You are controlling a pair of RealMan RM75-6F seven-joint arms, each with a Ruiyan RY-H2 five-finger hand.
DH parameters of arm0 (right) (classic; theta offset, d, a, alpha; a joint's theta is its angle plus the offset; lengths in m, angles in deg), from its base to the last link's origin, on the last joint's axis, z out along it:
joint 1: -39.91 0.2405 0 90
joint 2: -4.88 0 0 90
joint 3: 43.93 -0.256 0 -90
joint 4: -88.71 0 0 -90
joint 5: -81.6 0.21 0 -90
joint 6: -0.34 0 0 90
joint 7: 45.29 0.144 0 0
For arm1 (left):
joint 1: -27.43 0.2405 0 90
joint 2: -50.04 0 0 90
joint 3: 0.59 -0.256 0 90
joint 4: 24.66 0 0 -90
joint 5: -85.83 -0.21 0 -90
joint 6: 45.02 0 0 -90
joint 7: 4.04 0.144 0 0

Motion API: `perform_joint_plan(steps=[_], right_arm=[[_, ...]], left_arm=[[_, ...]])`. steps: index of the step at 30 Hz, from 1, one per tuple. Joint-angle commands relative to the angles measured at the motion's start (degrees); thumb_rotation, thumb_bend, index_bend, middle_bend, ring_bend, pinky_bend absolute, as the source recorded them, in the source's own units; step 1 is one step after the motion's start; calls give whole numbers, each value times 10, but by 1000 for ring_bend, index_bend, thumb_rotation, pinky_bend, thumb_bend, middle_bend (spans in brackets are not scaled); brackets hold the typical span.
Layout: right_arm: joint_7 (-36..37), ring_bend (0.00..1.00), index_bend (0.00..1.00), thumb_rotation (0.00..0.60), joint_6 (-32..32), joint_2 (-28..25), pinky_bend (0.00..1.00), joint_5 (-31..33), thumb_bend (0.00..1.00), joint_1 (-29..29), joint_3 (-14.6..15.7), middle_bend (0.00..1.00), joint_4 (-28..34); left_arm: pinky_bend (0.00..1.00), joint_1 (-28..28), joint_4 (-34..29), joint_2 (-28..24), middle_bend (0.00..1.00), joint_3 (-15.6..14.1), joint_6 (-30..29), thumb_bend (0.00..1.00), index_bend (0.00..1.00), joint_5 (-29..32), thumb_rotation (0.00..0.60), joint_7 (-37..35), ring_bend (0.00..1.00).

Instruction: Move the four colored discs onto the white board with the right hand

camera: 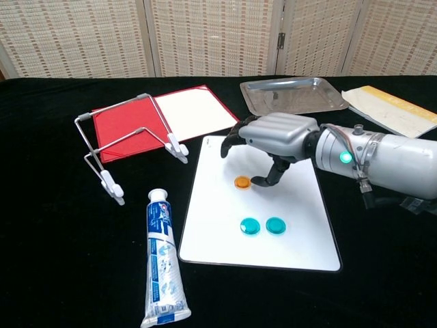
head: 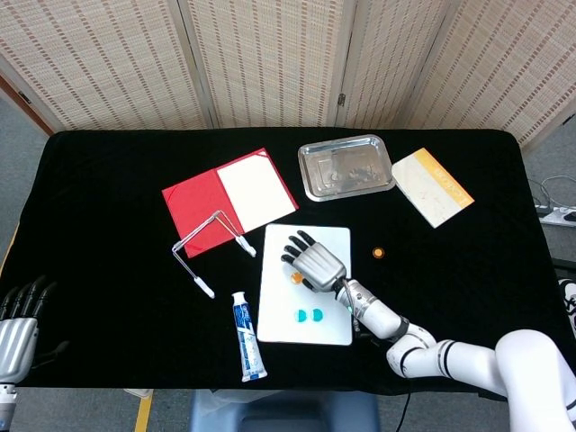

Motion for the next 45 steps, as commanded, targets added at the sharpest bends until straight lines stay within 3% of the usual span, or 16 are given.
perform_joint_plan(steps=[1, 9, 14, 29, 45], right_arm=[[2, 52, 248, 600, 21, -15, 0, 2, 424, -11, -1, 188, 6], [23, 68, 335, 600, 73, -89, 0, 45, 424, -76, 3, 189, 10], [42, 66, 353, 600, 74, -108, 0, 66, 424, -105, 15, 190, -11], [100, 67, 372, 600, 39, -49, 0, 50, 425, -108, 30, 197, -122], [108, 67, 434, 600, 25, -24, 0, 38, 426, -101, 27, 206, -159]], left_arm=[[0, -1, 0, 0, 19, 1, -1, 203, 101, -1, 600, -1, 62], [0, -5, 2, 1, 19, 3, 1, 204, 101, -6, 600, -4, 62], [0, -8, -1, 3, 19, 2, 3, 204, 101, -10, 600, 0, 62], [0, -9, -18, -3, 19, 2, 1, 204, 101, -12, 600, 15, 62], [0, -8, -15, -3, 19, 1, 3, 203, 101, -6, 600, 14, 62]])
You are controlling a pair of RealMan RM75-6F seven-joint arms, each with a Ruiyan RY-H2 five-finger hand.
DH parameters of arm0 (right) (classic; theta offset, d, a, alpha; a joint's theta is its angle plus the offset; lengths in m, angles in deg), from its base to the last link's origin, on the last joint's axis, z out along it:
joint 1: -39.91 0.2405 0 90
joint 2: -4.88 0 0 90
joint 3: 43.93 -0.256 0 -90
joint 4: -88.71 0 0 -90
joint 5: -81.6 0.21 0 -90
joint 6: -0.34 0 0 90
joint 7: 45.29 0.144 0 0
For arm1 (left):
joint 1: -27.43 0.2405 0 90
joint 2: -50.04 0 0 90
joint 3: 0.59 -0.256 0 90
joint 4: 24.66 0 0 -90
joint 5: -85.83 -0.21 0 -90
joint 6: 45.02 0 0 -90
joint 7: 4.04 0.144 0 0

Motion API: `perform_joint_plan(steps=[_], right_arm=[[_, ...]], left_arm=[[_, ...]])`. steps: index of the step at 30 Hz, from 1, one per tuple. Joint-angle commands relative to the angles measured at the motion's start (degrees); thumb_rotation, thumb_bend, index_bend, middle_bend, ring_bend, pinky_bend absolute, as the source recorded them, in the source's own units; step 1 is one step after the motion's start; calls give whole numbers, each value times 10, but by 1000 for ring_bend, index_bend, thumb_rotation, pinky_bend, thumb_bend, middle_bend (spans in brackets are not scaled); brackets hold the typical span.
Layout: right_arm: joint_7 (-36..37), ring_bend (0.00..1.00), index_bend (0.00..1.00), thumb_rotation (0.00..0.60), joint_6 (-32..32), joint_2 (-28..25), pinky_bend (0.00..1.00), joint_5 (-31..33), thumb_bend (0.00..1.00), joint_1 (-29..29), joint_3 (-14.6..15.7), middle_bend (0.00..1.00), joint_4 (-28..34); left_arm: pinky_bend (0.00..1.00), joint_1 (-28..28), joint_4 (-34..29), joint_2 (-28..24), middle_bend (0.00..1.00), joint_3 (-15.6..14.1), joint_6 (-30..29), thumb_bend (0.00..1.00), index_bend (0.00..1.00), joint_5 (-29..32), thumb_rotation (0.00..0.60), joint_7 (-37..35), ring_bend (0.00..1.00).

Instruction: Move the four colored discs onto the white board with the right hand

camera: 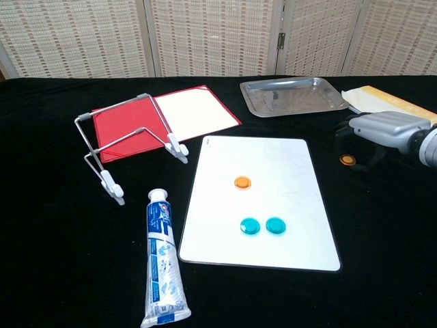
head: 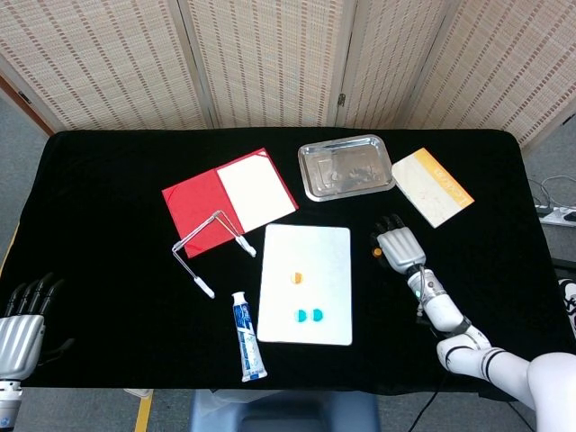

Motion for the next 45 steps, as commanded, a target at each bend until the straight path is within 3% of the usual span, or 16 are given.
perform_joint_plan(steps=[1, 12, 20, 26, 45], right_arm=[[-2, 67, 440, 600, -3, 2, 0, 1, 426, 1, -1, 207, -2], [-3, 72, 492, 600, 13, -16, 0, -4, 425, -3, -9, 225, 19], [-15, 73, 491, 600, 32, -53, 0, -35, 425, 8, -12, 227, 127], [-55, 70, 492, 600, 6, -43, 0, -32, 425, 38, -18, 226, 175], [-119, 67, 492, 600, -25, 11, 0, -3, 425, 82, -17, 226, 176]], left_arm=[[0, 0, 1, 0, 19, 0, 0, 203, 101, 1, 600, -1, 62], [0, 1, 5, 1, 19, 0, 0, 204, 101, 2, 600, -5, 62], [0, 0, 2, -1, 19, 1, -1, 204, 101, 1, 600, -4, 62], [0, 2, 1, -2, 19, 0, -4, 203, 100, 0, 600, -5, 61], [0, 12, 23, 5, 19, -3, -7, 204, 101, 6, 600, -26, 61]])
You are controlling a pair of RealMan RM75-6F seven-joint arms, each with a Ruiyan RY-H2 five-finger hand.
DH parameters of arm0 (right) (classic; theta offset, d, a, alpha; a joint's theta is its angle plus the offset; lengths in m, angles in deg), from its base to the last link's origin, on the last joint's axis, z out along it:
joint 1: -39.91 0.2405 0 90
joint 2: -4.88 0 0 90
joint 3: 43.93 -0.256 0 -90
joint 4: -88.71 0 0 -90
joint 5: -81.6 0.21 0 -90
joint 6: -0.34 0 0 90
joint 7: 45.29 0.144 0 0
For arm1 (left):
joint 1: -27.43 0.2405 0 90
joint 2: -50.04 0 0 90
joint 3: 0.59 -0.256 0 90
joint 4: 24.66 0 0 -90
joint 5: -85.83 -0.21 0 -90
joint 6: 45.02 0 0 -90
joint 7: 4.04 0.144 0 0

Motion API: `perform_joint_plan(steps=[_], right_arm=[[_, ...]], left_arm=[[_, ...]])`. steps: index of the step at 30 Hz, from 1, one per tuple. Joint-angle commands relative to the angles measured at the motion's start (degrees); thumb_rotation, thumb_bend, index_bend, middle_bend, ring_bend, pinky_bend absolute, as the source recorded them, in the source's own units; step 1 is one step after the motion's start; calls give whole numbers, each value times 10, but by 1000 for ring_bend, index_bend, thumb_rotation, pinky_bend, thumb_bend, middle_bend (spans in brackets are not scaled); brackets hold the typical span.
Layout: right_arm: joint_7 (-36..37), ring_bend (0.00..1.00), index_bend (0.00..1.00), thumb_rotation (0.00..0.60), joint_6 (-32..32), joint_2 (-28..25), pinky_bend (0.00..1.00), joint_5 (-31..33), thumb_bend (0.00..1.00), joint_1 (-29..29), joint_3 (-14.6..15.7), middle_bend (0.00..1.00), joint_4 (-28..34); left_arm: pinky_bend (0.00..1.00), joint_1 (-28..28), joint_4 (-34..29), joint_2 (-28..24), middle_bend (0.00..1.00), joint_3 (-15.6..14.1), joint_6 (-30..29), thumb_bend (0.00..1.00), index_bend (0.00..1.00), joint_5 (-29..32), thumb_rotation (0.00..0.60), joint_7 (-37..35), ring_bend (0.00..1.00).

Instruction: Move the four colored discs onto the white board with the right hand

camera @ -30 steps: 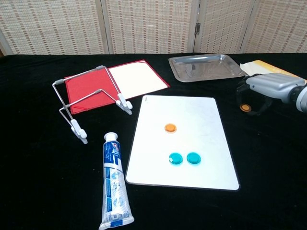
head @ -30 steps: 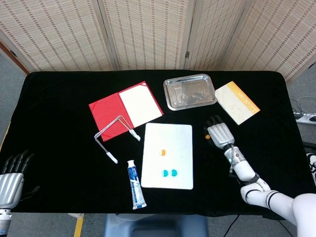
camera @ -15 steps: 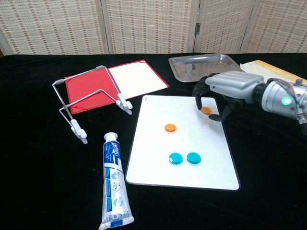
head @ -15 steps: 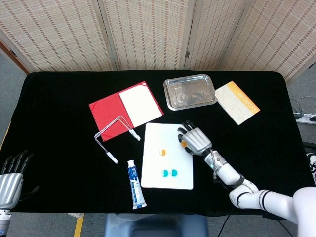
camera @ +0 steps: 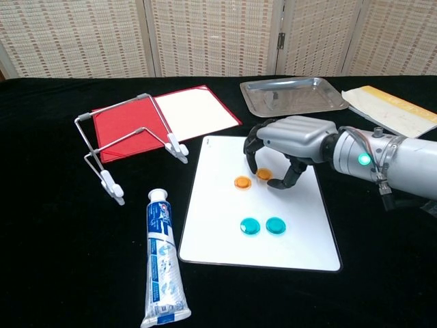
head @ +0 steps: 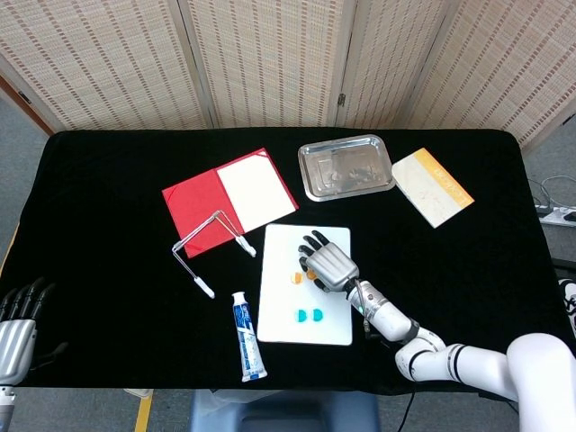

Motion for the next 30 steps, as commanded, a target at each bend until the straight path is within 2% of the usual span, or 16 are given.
perform_joint_plan(steps=[1, 7, 14, 19, 26, 30], right_arm=[[-3, 65, 492, 600, 1, 1, 0, 2, 425, 1, 2, 226, 1], [-8, 66, 484, 600, 2, 2, 0, 4, 425, 1, 7, 220, 2], [-2, 60, 325, 600, 6, 0, 0, -1, 425, 1, 12, 213, 4], [8, 61, 296, 600, 29, -15, 0, -11, 425, -5, 8, 212, 19], [0, 68, 291, 600, 143, -86, 0, -20, 425, -61, -4, 206, 74], [1, 86, 231, 600, 215, -143, 0, -19, 425, -119, 5, 193, 119]], left_arm=[[0, 0, 2, 1, 19, 0, 1, 203, 101, 0, 600, -2, 61], [0, 0, 8, 3, 19, 1, 1, 204, 101, 0, 600, -6, 60], [0, 0, 11, 5, 19, 1, 3, 203, 100, 1, 600, -8, 60], [0, -2, 8, 4, 19, 2, 4, 204, 100, -1, 600, -6, 60], [0, -7, 2, 2, 19, 8, 4, 204, 100, -3, 600, -2, 60], [0, -12, -3, 3, 19, 10, 4, 204, 99, -6, 600, 3, 60]])
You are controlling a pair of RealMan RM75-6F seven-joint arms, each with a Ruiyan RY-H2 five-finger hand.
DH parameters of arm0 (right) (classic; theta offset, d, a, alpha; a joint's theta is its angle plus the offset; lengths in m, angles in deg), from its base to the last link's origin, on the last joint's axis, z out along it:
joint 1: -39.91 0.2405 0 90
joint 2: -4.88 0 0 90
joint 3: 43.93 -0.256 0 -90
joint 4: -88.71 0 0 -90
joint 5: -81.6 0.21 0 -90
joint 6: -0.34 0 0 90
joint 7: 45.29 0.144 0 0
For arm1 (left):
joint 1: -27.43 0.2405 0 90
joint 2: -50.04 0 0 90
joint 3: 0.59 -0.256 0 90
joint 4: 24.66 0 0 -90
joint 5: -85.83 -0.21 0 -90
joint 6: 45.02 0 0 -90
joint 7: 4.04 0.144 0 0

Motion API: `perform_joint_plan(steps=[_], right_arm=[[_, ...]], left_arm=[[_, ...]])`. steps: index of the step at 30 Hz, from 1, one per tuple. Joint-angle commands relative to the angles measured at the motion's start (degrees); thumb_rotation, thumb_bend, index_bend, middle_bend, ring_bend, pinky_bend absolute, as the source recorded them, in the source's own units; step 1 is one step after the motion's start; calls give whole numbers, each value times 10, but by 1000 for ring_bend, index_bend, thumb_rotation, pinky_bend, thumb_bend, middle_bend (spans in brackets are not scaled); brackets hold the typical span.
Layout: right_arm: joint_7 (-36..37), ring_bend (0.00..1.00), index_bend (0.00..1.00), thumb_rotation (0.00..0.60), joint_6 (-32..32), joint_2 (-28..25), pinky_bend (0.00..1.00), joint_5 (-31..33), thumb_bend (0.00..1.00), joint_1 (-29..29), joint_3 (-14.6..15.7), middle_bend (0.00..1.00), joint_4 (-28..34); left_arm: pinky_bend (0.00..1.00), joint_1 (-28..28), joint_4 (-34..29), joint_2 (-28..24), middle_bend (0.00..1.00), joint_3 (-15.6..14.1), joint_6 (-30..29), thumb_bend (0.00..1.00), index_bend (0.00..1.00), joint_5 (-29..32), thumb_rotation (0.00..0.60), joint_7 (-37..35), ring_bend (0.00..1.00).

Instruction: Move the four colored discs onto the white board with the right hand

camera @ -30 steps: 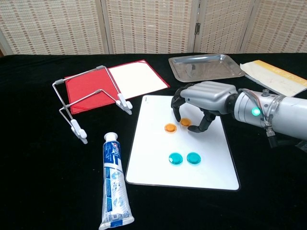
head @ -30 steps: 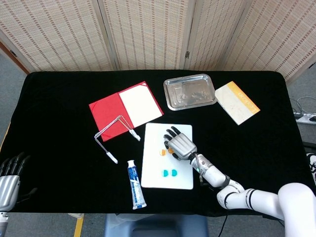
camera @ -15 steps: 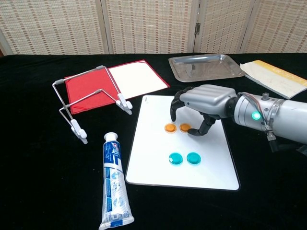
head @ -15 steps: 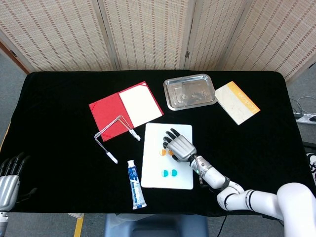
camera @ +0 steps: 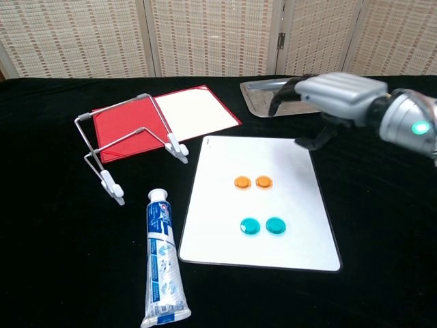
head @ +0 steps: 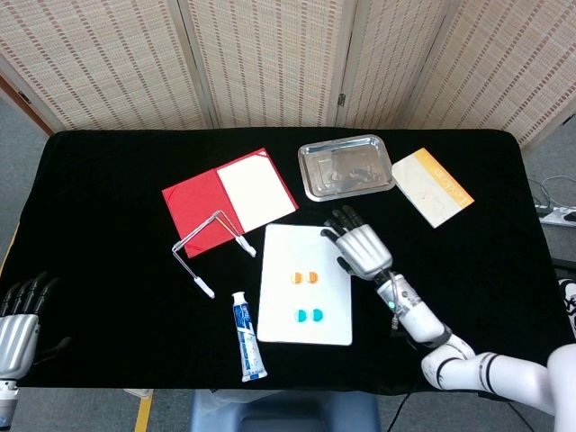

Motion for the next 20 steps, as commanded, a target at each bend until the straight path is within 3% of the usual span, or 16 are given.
perform_joint_plan(steps=[1, 9, 20], right_arm=[[3, 86, 213, 600, 73, -62, 0, -2, 425, -64, 9, 185, 49], [77, 25, 2, 600, 210, -146, 0, -28, 425, -196, 55, 47, 87], [174, 0, 0, 600, 332, -185, 0, -86, 424, -322, 102, 0, 83]], left_arm=[[0, -2, -3, 1, 19, 2, -1, 204, 99, -3, 600, 2, 61], [0, -10, -22, 10, 19, 12, -4, 204, 98, 2, 600, 37, 63], [0, -20, -60, 18, 19, 22, -7, 204, 98, 2, 600, 77, 64]])
